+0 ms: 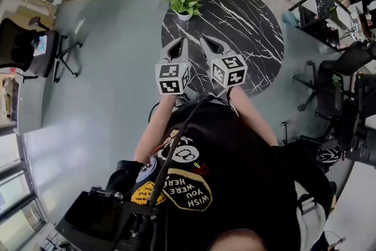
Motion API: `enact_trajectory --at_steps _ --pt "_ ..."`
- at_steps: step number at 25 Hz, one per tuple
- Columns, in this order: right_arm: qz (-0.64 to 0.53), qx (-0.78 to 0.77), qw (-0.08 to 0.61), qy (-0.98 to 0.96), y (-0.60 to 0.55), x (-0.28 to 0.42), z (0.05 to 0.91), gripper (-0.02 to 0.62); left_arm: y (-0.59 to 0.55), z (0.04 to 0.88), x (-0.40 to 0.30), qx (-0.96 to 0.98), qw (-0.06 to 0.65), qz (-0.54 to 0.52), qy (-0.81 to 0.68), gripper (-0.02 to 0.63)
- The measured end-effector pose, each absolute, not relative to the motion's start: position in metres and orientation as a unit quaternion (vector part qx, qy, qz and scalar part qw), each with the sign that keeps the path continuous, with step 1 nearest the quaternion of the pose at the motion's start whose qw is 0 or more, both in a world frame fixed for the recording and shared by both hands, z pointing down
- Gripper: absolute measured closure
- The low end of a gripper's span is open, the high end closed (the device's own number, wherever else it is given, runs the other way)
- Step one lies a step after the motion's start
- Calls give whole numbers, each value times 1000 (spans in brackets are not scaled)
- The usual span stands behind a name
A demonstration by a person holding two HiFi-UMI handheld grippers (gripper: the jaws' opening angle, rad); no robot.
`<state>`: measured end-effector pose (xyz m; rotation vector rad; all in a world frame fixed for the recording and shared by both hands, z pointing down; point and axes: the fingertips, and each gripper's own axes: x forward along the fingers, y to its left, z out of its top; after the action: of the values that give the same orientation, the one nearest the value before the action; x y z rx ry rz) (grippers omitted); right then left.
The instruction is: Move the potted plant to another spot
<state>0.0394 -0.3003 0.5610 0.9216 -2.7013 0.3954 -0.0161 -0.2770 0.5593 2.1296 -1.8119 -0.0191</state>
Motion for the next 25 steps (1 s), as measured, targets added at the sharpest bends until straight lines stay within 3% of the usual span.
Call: enact_trajectory --at_steps 25 --pt "164 285 164 -930 -344 55 598 594 -324 587 -5 727 198 12 -657 601"
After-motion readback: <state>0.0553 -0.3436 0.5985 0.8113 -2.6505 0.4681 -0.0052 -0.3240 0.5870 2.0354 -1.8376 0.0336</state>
